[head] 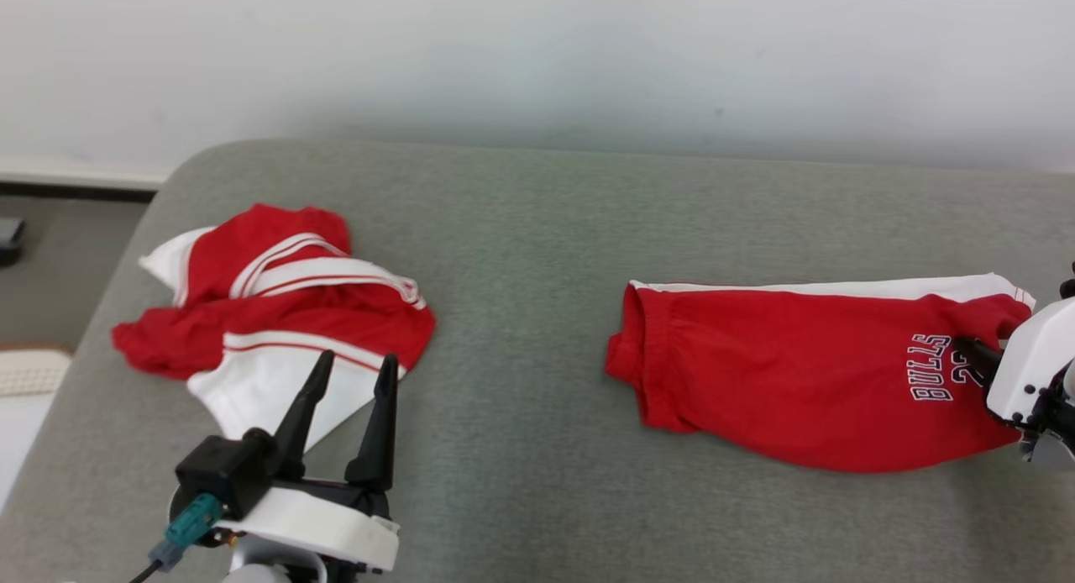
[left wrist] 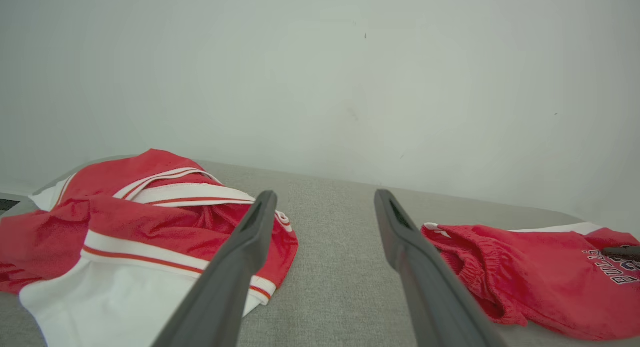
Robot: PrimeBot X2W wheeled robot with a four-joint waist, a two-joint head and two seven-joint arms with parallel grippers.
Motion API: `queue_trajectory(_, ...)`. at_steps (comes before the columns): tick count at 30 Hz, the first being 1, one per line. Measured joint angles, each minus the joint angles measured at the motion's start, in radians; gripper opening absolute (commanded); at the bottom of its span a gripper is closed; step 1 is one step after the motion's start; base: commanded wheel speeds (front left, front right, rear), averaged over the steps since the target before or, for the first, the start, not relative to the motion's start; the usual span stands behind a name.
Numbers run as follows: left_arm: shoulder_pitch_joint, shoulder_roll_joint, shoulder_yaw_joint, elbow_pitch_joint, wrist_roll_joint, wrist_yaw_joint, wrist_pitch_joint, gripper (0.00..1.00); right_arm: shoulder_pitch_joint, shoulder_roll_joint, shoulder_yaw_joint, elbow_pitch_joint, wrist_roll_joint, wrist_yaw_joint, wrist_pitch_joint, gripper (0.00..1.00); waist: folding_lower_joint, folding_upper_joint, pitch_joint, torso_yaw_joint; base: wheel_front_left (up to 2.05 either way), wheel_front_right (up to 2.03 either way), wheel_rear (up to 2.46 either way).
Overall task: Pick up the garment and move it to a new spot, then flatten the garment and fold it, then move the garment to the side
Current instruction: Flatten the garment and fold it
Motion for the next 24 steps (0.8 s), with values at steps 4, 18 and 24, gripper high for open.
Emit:
queue_trajectory(4,0.015,-0.010,0.016,0.001,0.046,-0.009,0.000,1.00,0.026,-0.015,-0.004,-0.026,-0.003,0.000,-0.030,0.00,0.0000,0.0000,-0.013,-0.059,0.00,0.00,0.00)
queue_trajectory(18,0.039,-0.095,0.072,0.052,0.101,-0.061,0.000,1.00,0.019,-0.050,0.031,-0.051,-0.097,0.000,-0.106,0.00,0.0000,0.0001,-0.054,-0.121,0.00,0.00,0.00)
queue_trajectory(24,0.049,-0.118,0.078,0.067,0.109,-0.074,0.000,1.00,-0.031,0.004,0.056,-0.055,-0.147,0.000,-0.081,0.00,0.0000,0.0000,-0.064,-0.083,0.00,0.00,0.00)
